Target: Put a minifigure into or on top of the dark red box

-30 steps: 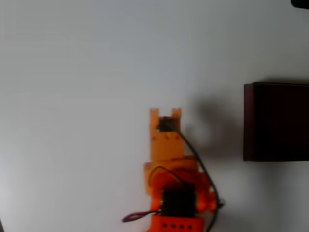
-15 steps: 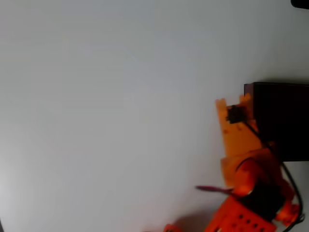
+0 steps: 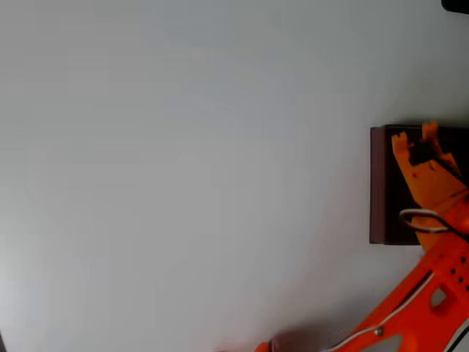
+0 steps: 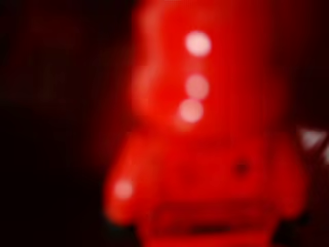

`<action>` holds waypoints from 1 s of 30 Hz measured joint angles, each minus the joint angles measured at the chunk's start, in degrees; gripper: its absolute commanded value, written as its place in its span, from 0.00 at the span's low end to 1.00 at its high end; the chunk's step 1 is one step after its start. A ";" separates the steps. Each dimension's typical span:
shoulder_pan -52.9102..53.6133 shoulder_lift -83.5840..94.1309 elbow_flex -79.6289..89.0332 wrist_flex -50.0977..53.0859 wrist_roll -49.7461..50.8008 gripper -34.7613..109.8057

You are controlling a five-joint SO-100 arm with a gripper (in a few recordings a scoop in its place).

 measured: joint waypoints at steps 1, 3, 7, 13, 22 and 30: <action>-0.26 -0.70 -1.14 0.79 -0.18 0.34; -0.62 -1.14 -2.02 0.79 -0.18 0.35; -0.18 -1.23 -2.72 0.79 -0.18 0.38; -3.08 0.79 0.18 1.23 0.35 0.35; -11.87 20.04 17.93 4.31 -5.54 0.28; -30.94 46.93 43.07 -1.58 -15.82 0.24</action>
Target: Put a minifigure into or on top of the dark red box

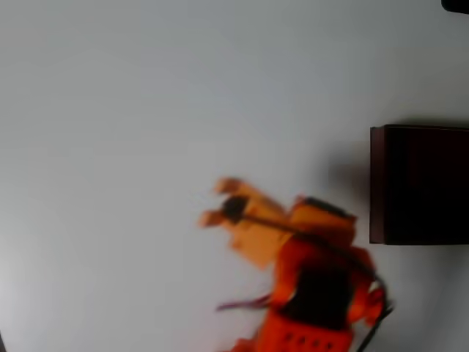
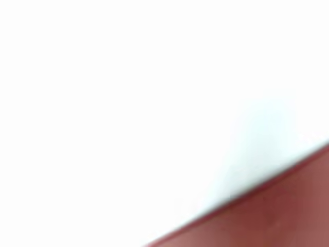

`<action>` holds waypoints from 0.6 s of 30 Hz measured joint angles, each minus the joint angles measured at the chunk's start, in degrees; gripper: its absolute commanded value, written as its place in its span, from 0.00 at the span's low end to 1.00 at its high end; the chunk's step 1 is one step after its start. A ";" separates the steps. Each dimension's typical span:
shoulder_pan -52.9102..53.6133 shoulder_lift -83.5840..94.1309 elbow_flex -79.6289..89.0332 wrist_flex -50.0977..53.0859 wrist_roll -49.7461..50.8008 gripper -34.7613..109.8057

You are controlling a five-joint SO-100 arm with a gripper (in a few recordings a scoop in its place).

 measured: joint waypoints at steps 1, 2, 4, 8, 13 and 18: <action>-2.11 3.60 2.72 -0.62 -0.62 0.24; -3.96 7.03 4.83 -0.70 -0.97 0.24; -7.29 11.69 7.56 -0.62 -1.32 0.24; -13.80 14.06 11.34 -1.49 -2.90 0.24; -22.59 23.20 20.21 -3.78 -5.01 0.24; -28.83 48.43 34.54 -3.78 -7.65 0.24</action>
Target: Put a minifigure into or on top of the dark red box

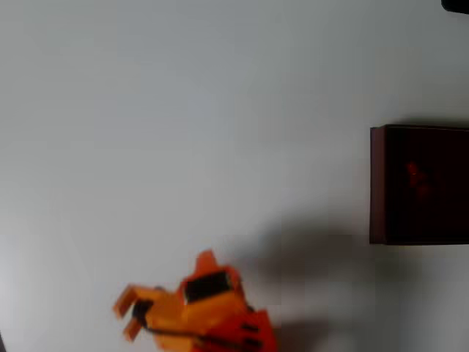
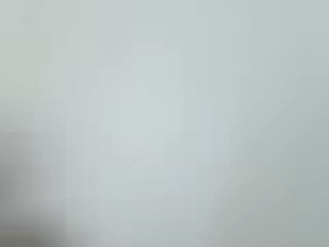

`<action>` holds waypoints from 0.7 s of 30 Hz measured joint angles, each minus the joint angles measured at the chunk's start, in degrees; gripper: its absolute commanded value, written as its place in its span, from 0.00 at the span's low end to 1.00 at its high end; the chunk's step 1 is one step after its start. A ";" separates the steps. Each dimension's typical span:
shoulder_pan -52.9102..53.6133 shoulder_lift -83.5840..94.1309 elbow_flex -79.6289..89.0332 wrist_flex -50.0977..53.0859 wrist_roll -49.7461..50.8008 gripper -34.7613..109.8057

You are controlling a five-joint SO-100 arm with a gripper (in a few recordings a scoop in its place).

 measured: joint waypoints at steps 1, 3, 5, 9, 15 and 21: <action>-0.18 5.98 2.02 1.49 -0.09 0.24; -0.70 12.92 3.69 3.52 0.09 0.24; -2.11 14.85 5.10 4.04 0.09 0.24; -4.57 16.70 7.82 3.78 2.20 0.24; -7.73 16.52 14.59 0.97 6.68 0.24; -9.76 16.87 18.02 -0.26 6.24 0.24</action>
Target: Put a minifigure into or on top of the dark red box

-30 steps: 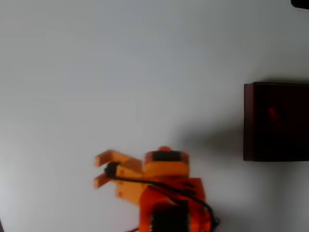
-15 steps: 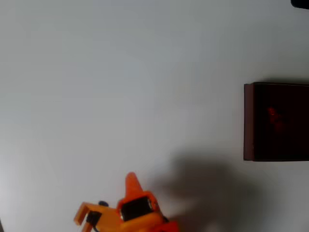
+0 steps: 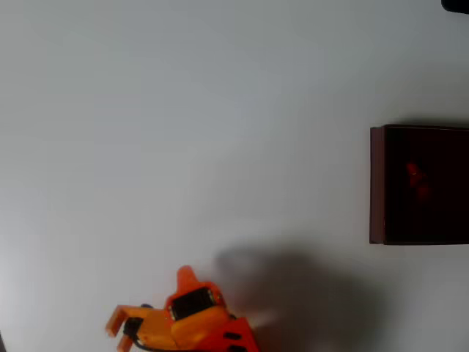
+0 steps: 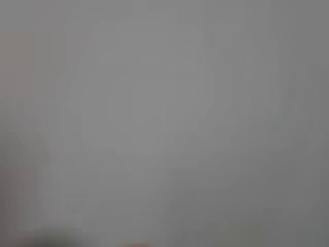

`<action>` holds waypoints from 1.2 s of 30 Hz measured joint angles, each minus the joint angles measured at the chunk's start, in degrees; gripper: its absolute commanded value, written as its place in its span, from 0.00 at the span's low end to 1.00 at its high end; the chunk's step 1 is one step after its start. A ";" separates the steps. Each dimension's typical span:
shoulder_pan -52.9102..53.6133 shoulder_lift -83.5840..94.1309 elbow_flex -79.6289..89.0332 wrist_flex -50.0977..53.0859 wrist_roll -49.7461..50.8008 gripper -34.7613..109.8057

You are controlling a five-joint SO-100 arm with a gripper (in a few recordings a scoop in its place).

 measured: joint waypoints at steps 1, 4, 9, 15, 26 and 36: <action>-0.53 0.00 0.00 0.00 -0.09 0.24; -2.20 -0.09 0.00 0.00 -0.09 0.26; -7.47 1.49 0.09 0.00 -1.05 0.24; -7.65 1.67 0.09 0.09 -0.97 0.24; -9.93 2.64 0.09 0.35 -2.20 0.25; -9.67 2.64 0.09 0.35 -2.20 0.24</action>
